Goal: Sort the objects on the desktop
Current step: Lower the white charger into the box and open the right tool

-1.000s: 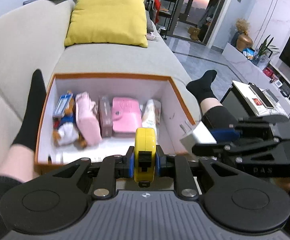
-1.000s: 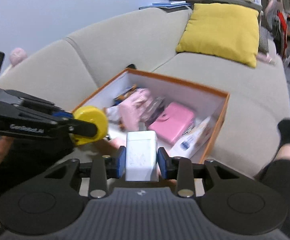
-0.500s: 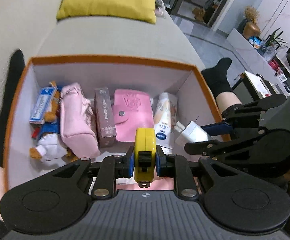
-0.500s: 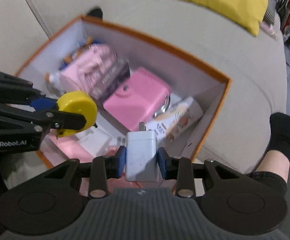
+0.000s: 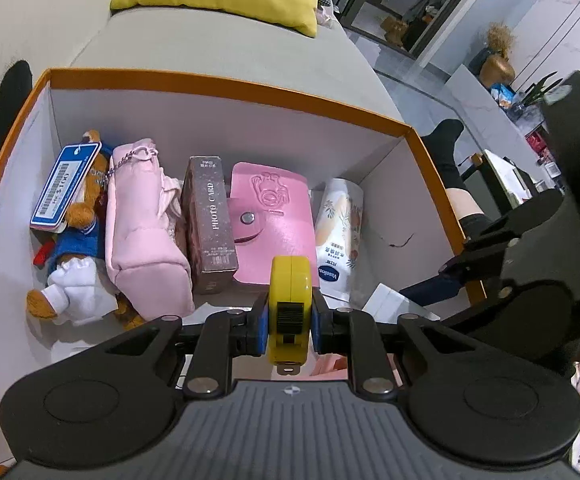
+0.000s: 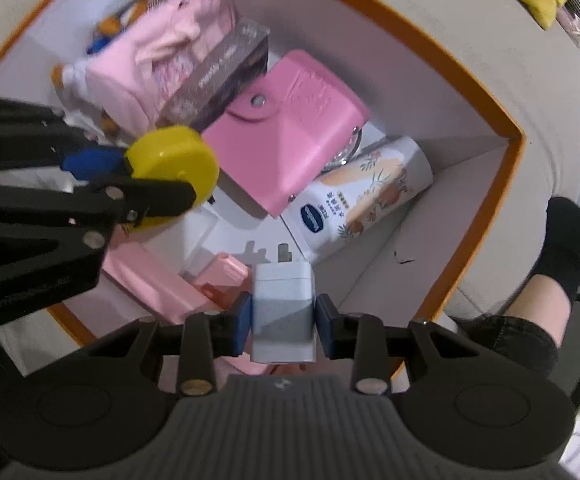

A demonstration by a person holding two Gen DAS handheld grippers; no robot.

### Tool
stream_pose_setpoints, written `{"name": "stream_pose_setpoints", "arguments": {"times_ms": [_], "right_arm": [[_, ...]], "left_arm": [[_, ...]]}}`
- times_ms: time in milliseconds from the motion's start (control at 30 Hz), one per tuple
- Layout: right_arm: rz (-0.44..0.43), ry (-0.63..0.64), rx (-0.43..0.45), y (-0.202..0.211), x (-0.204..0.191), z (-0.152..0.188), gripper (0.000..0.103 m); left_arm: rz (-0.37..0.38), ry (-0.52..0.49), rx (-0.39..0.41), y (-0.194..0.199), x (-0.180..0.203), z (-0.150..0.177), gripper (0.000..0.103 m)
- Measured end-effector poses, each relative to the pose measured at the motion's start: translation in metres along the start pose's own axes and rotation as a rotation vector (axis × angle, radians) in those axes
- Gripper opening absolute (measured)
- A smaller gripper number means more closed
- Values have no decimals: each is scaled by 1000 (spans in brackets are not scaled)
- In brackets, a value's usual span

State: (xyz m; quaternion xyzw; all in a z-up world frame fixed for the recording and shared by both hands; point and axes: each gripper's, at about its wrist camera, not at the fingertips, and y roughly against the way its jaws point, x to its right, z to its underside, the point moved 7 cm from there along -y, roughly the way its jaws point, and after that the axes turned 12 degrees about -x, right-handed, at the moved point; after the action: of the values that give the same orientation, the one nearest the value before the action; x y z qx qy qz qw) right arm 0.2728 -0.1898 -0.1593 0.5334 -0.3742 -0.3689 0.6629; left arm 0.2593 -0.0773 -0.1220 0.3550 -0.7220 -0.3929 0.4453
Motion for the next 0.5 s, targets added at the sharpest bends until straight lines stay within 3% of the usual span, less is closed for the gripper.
{"name": "stream_pose_setpoints", "arguments": {"times_ms": [267, 500], "right_arm": [[92, 60, -66, -7, -5, -2, 35], [91, 87, -77, -6, -6, 4, 34]], "left_arm": [[22, -6, -3, -1, 1, 3, 22], [23, -4, -4, -1, 2, 6, 22]]}}
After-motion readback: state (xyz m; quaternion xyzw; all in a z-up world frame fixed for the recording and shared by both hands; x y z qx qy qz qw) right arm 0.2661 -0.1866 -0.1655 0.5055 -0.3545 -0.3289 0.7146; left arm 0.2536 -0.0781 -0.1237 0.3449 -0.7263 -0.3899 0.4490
